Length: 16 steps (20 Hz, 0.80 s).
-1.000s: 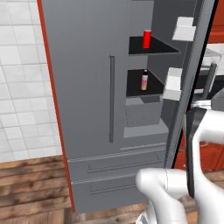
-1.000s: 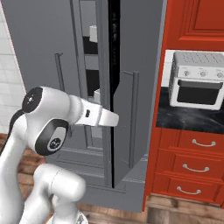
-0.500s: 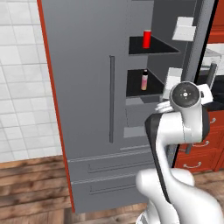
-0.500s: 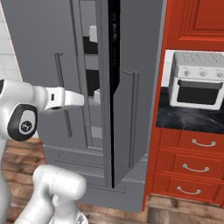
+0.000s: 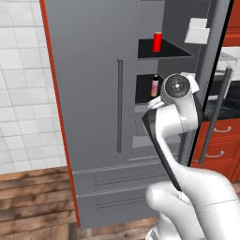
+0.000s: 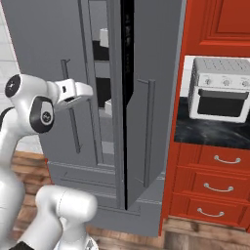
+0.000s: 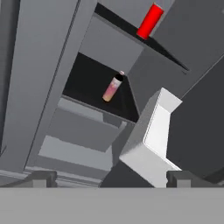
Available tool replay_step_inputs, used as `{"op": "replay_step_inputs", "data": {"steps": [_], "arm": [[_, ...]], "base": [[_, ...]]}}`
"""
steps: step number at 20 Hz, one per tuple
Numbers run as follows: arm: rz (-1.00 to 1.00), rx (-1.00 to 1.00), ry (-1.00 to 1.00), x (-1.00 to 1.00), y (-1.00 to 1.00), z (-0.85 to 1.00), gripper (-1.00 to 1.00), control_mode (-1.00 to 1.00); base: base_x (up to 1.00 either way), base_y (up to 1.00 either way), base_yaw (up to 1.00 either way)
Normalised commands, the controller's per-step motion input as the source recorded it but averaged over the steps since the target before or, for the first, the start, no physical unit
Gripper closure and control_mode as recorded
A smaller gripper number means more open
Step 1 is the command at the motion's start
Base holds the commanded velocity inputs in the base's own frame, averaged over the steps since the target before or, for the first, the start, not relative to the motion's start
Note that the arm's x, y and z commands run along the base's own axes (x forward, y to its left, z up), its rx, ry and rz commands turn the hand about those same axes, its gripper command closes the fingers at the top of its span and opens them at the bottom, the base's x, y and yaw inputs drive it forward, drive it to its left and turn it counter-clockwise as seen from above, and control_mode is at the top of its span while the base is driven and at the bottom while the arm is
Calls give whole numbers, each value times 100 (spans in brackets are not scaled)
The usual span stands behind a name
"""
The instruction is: Open the fridge, grab two sodas, and place both sodas inside the bowl with ice on the dining counter.
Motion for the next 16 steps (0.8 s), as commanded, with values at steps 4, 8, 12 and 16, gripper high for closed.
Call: {"op": "replay_step_inputs", "data": {"steps": [4, 8, 12, 16], "arm": [[8, -6, 7, 73, 1, 20, -100, -100], [1, -8, 6, 62, 0, 19, -100, -100], [0, -12, 11, 53, -4, 7, -100, -100], [-3, -9, 12, 56, -31, 0, -100, -100]], "base": [[0, 0, 0], [0, 0, 0], [0, 0, 0], [0, 0, 0]]}}
